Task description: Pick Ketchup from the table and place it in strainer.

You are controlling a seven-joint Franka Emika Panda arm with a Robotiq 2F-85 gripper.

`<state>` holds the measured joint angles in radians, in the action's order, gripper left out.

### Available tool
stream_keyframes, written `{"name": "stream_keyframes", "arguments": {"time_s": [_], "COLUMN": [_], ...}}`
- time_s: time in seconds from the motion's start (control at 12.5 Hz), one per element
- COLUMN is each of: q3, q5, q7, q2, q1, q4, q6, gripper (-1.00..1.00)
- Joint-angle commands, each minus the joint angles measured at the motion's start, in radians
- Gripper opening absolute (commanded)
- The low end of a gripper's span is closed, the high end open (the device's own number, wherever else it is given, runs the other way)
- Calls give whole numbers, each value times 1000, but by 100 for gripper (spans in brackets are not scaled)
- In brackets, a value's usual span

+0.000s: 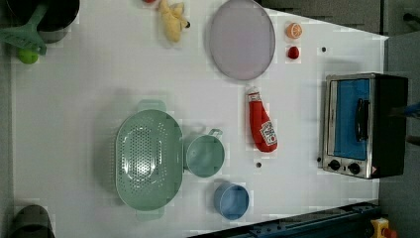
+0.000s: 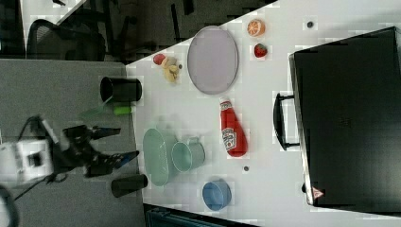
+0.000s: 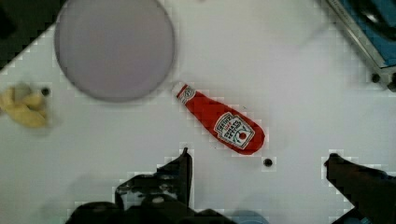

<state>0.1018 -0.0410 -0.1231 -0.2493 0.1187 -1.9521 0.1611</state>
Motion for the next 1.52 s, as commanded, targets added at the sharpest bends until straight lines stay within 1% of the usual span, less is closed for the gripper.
{"name": "stream_keyframes", "arguments": {"time_s": [0.08,0.48,0.72,0.96,1.12,1.52], "q3": [48,69,70,71,71,72], "q5": [-6,-6,-6,-6,-6,-4], "q7": [-216,-612,-780,-807,-807,-812], "q2": [73,118,132,162,208,396], "q1": [7,6,6,6,6,6], "q4": [-103,-231,-328,-433,-476,-491], "q6": [42,220,366,504,576,765], "gripper": [100,100,100,100,100,100]}}
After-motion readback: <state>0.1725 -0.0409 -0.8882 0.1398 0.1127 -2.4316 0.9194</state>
